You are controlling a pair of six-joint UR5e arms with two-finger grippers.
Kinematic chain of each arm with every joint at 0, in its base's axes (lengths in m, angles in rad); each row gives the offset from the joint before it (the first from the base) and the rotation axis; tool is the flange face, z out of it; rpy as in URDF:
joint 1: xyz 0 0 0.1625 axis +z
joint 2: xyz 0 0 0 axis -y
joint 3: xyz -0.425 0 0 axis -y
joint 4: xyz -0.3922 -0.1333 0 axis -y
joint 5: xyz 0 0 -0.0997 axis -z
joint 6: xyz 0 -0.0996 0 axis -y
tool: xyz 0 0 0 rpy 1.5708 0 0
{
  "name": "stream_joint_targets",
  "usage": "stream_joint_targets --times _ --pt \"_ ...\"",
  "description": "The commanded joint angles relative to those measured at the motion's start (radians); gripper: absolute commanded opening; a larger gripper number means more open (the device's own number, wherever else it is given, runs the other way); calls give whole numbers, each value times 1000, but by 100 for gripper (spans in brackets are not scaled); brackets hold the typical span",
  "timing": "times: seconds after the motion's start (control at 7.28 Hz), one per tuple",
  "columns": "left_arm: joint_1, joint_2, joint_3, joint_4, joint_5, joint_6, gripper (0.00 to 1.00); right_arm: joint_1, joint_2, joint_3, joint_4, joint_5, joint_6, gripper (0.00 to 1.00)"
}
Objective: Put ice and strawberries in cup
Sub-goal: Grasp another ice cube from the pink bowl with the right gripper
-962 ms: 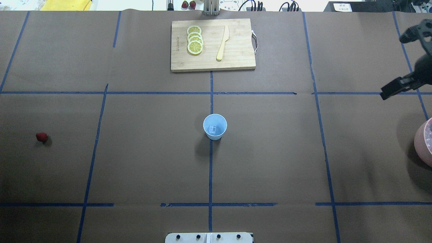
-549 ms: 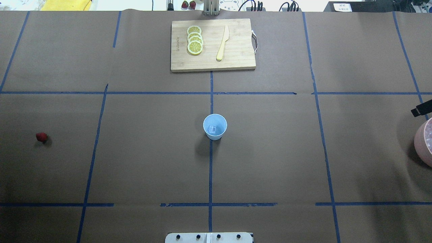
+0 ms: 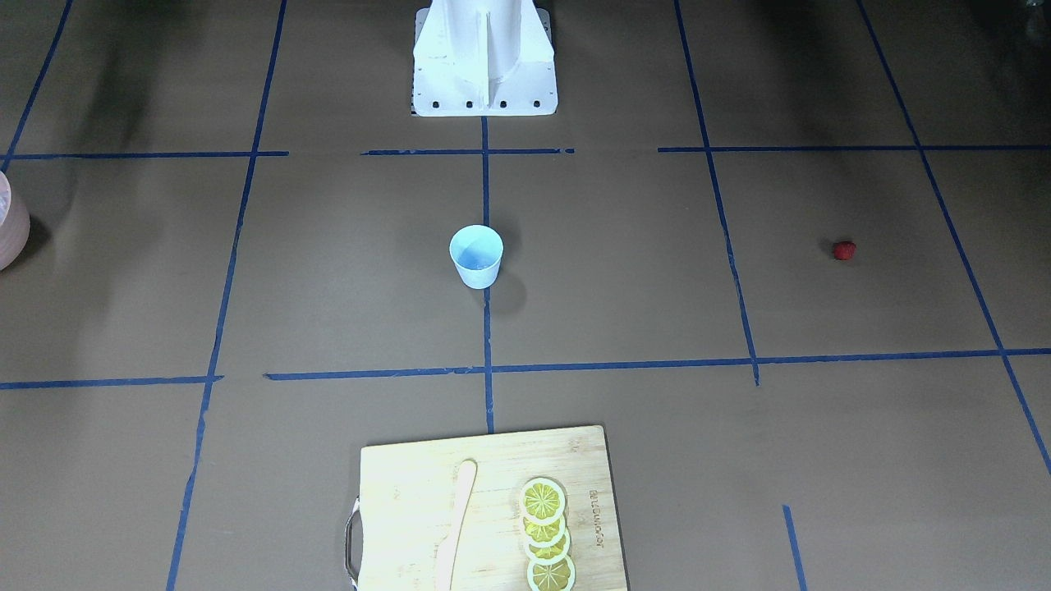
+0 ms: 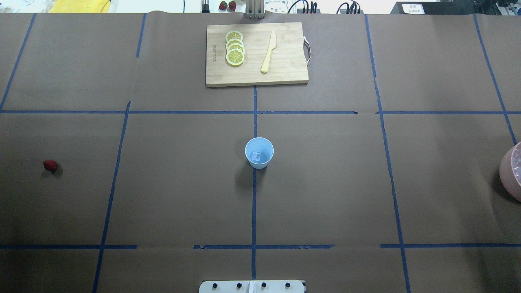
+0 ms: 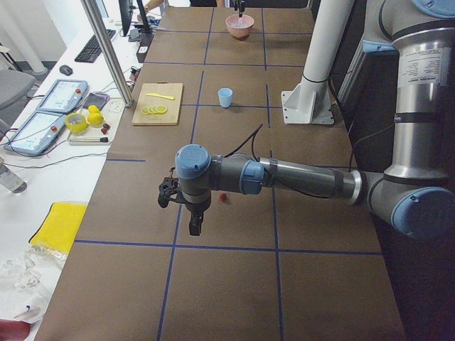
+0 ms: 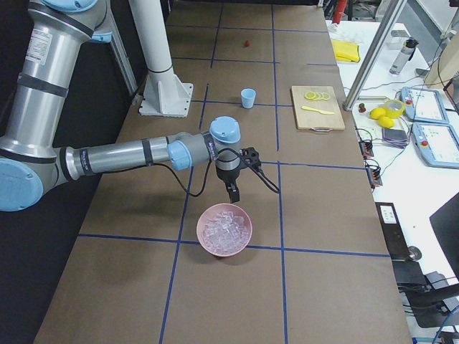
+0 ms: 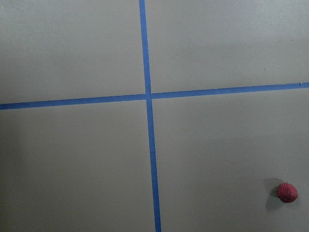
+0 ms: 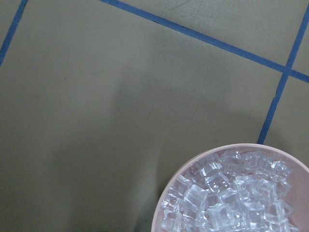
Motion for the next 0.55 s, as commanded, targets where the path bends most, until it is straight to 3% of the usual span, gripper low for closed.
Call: stream_joint_targets --times 0.0,0.41 --pt "0 1 -5 0 -15 -3 100 29 1 -53 2 3 -116 94" --pt "0 1 -4 0 -15 -3 100 28 20 -102 6 0 -126 87"
